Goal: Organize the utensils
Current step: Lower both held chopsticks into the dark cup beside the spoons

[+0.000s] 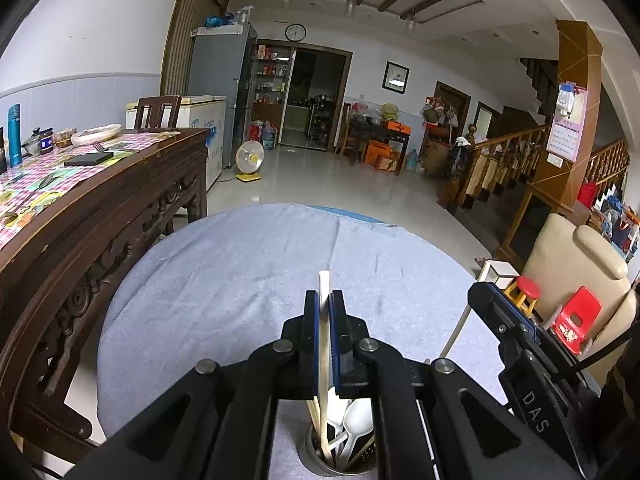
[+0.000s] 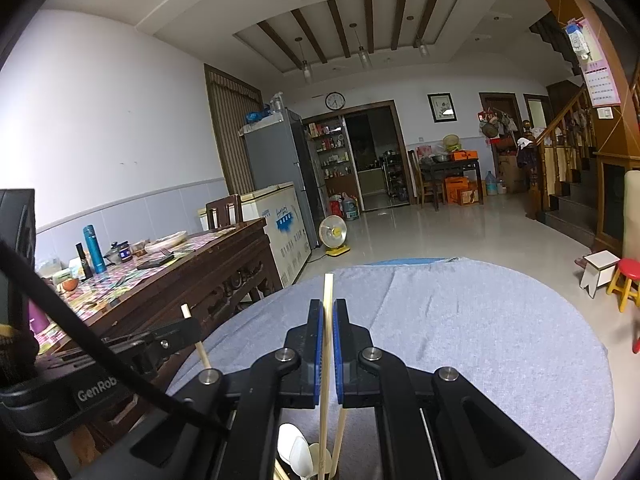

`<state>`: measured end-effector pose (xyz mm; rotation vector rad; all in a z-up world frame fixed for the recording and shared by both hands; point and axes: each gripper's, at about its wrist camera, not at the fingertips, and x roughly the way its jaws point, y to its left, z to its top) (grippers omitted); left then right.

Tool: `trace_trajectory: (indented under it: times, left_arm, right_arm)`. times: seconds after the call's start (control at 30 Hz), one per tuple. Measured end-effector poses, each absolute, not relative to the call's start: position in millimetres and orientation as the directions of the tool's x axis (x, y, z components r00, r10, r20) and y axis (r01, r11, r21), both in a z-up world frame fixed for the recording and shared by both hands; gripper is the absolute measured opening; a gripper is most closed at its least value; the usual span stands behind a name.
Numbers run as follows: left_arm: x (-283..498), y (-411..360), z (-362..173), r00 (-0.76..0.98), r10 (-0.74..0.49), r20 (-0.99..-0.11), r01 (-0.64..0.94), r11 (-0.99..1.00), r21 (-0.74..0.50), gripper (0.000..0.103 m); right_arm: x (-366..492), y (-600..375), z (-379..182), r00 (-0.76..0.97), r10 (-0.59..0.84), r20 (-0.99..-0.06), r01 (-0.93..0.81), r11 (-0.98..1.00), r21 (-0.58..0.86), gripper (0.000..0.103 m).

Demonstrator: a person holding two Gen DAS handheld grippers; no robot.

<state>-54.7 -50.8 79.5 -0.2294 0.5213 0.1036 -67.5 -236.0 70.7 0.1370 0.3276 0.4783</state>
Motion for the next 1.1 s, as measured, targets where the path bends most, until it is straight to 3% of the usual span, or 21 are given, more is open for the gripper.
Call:
trace_trajectory:
  times: [1.1]
  left_arm:
    - [-46.7, -45.4, 48.7, 0.850, 0.027, -0.526, -0.159, 0.965, -0.207, 0.004]
  right_arm:
    - [-72.5, -237.1, 35.7, 0.823, 0.481, -0.302, -0.437, 0.876, 0.202, 0.005]
